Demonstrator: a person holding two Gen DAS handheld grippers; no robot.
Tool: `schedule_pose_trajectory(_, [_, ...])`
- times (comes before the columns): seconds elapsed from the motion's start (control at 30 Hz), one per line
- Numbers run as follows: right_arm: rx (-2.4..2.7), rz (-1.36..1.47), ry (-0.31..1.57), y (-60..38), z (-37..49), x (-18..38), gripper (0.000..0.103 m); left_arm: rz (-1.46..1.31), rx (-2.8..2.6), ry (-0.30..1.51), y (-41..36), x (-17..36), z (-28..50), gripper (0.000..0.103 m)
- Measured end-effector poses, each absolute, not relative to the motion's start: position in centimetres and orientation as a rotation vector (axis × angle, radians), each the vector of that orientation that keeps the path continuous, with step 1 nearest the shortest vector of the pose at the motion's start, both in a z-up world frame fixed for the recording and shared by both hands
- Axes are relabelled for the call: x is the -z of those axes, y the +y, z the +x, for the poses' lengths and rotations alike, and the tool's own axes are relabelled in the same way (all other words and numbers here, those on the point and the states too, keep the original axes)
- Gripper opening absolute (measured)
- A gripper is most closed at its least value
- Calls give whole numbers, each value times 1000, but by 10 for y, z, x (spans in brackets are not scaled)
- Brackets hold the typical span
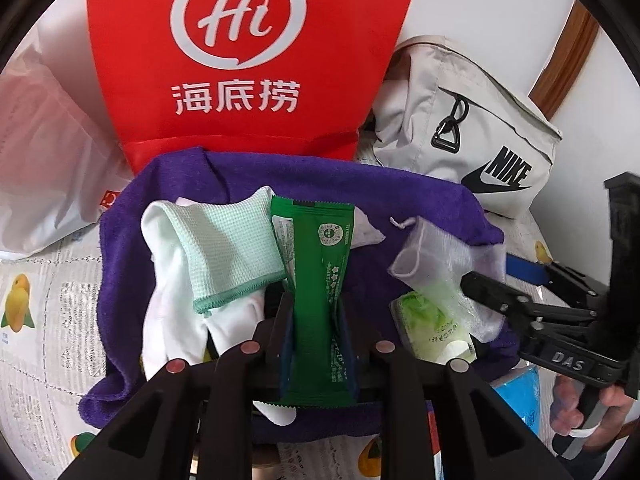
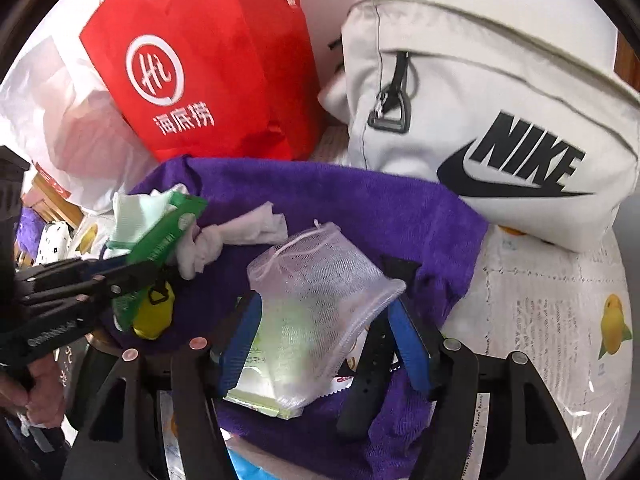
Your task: Organize soft objects
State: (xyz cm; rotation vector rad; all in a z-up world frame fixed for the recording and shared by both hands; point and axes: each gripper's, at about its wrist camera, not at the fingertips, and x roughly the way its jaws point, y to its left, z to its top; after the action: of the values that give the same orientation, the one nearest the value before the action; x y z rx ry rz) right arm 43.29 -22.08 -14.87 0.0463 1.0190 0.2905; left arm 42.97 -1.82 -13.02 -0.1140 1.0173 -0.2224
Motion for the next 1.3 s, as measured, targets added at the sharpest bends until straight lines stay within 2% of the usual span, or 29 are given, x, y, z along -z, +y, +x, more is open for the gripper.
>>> schedule_pose_trajectory(0.33, [-271, 53, 967, -227, 426, 130, 65, -110, 236, 1019, -24, 137, 430, 24])
schedule_pose_trajectory(0.5, [-265, 64, 963, -230, 426, 129, 66, -116, 251, 1016, -25, 139, 431, 28])
schedule_pose_trajectory(0.6, [-268, 65, 967, -230, 426, 130, 65, -131, 269, 1018, -25, 139, 431, 38])
schedule_pose_trajectory(0.67, [-267, 61, 963, -230, 426, 129, 66, -130, 265, 1022, -27, 138, 430, 63])
schedule_pose_trajectory(0.73, [-266, 59, 962, -229, 425, 129, 66, -111, 254, 1019, -30, 135, 429, 66])
schedule_pose_trajectory(1.07, [-242, 59, 961, -228, 410, 112, 66, -53, 196, 1029, -32, 114, 414, 67])
schedule_pose_trajectory(1.17, [-222, 31, 966, -226, 394, 102, 66, -40, 175, 1006, -28, 100, 400, 77])
schedule_pose_trajectory(1.23, [-218, 31, 960, -225, 381, 95, 68, -33, 165, 994, -26, 89, 386, 79])
schedule_pose_trajectory(1.3, [-218, 34, 948, -224, 366, 86, 72, -23, 161, 985, -24, 80, 374, 89])
